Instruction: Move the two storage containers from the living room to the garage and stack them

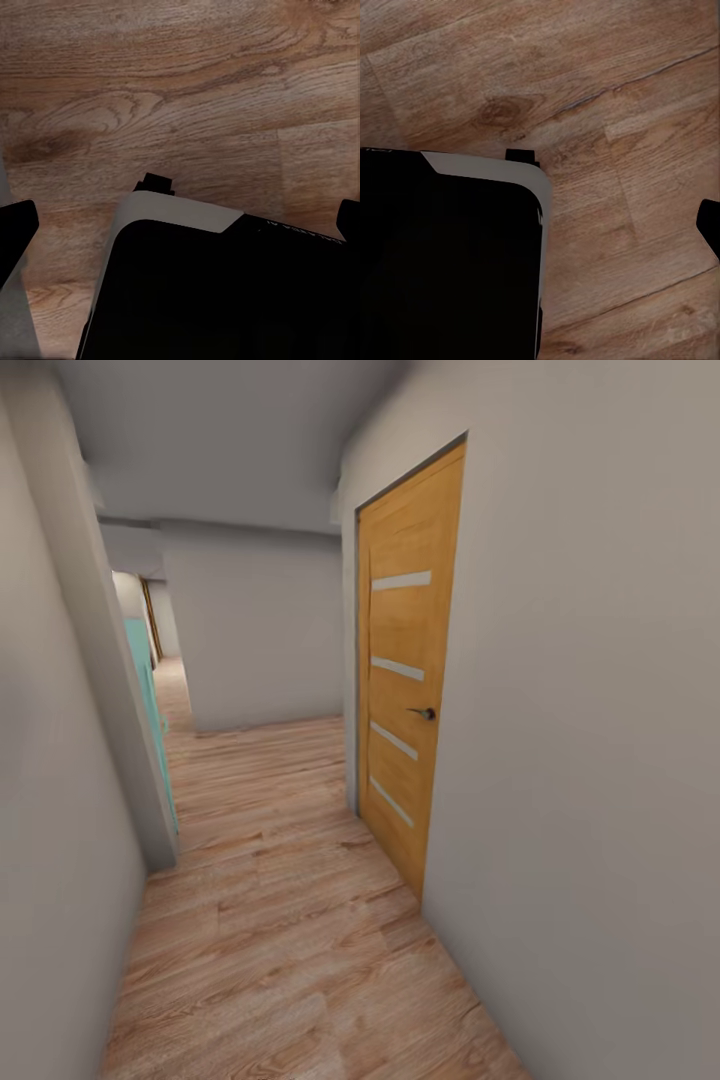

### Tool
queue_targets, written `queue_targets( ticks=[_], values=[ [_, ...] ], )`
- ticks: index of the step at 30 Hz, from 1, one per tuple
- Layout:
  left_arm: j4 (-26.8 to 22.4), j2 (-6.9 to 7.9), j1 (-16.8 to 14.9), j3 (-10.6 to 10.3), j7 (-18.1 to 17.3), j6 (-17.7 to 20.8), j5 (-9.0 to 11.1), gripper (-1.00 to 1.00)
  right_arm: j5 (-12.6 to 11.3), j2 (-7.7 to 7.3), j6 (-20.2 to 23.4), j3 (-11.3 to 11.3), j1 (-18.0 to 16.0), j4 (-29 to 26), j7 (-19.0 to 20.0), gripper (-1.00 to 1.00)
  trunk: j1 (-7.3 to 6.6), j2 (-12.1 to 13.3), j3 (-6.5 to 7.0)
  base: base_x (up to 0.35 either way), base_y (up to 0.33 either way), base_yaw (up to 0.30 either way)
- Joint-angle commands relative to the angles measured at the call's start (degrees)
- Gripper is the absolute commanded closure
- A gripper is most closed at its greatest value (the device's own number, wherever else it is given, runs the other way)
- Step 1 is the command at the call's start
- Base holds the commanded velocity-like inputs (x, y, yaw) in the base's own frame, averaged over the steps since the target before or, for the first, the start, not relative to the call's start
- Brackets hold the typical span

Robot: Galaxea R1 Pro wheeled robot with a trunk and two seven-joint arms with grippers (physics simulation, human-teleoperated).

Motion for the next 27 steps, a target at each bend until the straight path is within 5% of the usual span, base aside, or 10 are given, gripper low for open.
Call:
queue_targets(
  ticks=[1,27],
  values=[
    [0.06,-0.02,-0.06,0.44,0.10,-0.20,0.09,-1.00,-0.56,0.02,-0.36,0.50,-0.08,0.18,-0.02,-1.00,0.01,-0.07,-0.09,0.000,0.000,0.268],
    [0.06,-0.02,-0.06,0.44,0.10,-0.20,0.09,-1.00,-0.56,0.02,-0.36,0.50,-0.08,0.18,-0.02,-1.00,0.01,-0.07,-0.09,0.000,0.000,0.268]
  ],
)
